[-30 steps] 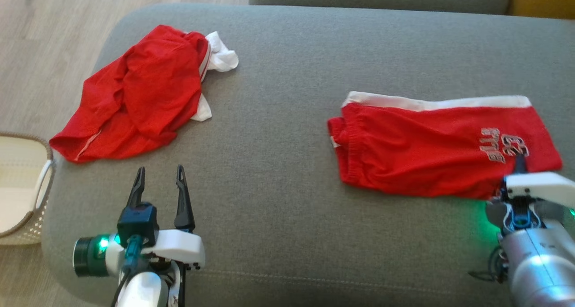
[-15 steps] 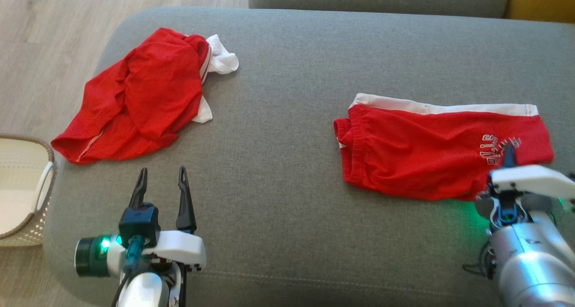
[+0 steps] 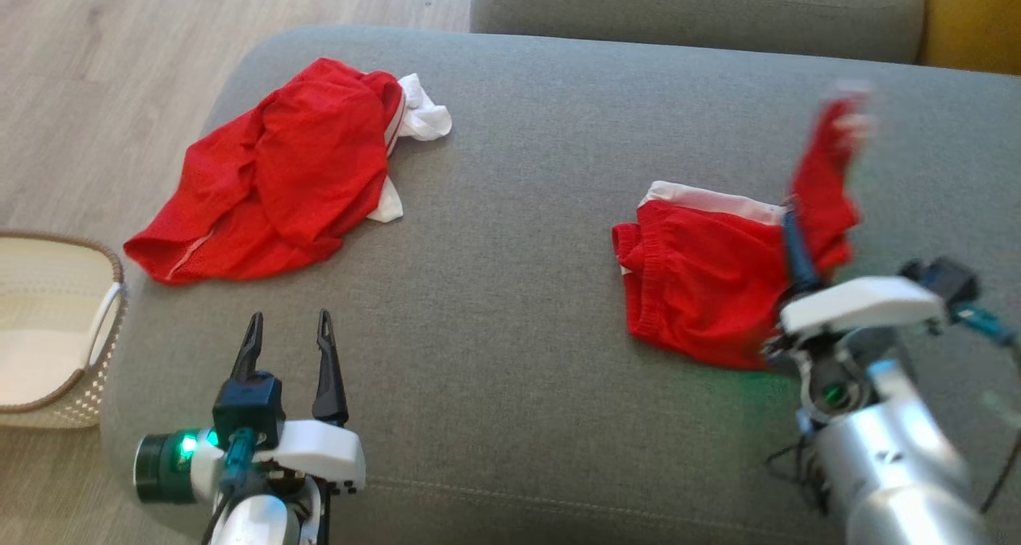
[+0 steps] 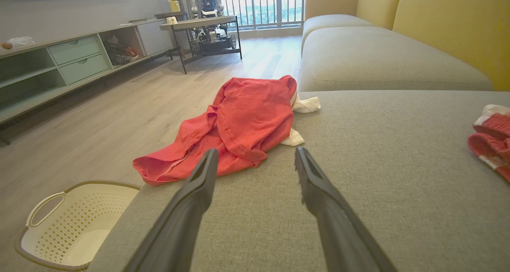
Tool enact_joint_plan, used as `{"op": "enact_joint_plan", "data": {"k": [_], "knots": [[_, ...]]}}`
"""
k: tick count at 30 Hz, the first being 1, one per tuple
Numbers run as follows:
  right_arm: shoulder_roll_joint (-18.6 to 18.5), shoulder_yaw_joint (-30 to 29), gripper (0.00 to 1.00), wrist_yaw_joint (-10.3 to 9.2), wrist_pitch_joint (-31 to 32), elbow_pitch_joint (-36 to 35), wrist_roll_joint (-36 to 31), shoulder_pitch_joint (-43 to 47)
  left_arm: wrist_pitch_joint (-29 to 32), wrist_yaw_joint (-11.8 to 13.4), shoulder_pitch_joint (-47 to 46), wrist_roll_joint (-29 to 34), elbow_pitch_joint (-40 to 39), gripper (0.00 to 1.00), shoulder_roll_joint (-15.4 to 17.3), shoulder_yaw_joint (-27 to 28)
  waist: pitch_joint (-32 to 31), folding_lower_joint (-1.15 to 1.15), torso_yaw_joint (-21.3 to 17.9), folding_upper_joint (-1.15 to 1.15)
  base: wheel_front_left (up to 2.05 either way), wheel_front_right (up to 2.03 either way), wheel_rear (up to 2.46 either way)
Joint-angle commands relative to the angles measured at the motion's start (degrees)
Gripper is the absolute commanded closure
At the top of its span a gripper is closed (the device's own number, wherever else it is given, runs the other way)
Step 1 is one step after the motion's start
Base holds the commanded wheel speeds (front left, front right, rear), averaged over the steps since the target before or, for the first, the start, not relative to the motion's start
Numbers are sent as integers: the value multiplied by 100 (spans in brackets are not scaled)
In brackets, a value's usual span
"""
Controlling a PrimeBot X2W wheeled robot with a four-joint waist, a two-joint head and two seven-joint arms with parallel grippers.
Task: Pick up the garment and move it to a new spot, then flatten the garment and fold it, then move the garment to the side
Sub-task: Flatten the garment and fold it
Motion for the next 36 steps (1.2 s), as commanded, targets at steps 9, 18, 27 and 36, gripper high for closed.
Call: {"op": "enact_joint_plan", "data": {"k": [9, 18, 27, 36], "knots": [[76, 1751, 100, -1, -330, -518, 868, 267, -71, -22, -115, 71, -135, 0, 42, 206, 14, 0, 225, 0, 0, 0, 0], [76, 2377, 38, -1, -502, -25, 1154, 153, -71, -4, -90, 42, -106, 0, 21, 202, 59, 0, 299, 0, 0, 0, 0], [76, 2879, 0, -1, -566, -228, 1376, 60, -71, 16, -104, 9, -86, 0, -1, 184, 90, 0, 253, 0, 0, 0, 0], [76, 3379, 0, -1, -423, -81, 1519, 38, -71, 6, -118, -4, -81, 0, -19, 133, 155, 0, 231, 0, 0, 0, 0]]}}
